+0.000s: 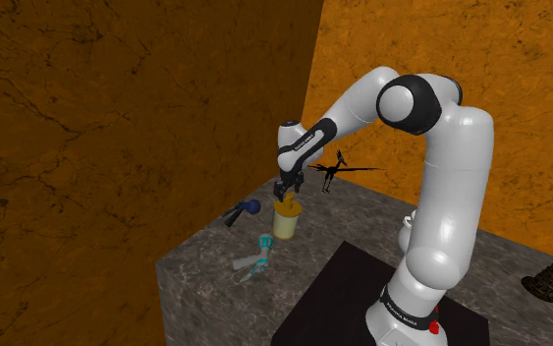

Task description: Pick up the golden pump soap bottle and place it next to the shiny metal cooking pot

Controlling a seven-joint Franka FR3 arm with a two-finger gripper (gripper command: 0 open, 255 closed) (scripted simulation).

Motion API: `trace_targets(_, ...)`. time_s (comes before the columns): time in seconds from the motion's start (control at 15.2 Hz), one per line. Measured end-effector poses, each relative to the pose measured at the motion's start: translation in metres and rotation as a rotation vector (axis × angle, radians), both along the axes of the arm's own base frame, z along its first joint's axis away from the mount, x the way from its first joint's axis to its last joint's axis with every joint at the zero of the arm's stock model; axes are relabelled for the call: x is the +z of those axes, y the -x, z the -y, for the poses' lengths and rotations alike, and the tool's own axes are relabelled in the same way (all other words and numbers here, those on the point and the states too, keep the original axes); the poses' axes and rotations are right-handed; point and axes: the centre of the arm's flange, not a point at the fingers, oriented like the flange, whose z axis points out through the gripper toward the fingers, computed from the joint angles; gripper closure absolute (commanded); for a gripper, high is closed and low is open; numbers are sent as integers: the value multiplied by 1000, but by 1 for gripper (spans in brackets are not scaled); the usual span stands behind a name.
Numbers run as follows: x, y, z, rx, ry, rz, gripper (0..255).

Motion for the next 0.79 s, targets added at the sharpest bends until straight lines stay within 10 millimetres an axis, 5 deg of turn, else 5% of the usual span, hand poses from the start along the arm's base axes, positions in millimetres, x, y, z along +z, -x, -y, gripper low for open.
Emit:
trace_targets(0.26,-20,1,4,0,0,0,0)
trace_targets(0.73,-25,1,4,0,0,0,0)
trace_targets(0.79,-25,1,4,0,0,0,255)
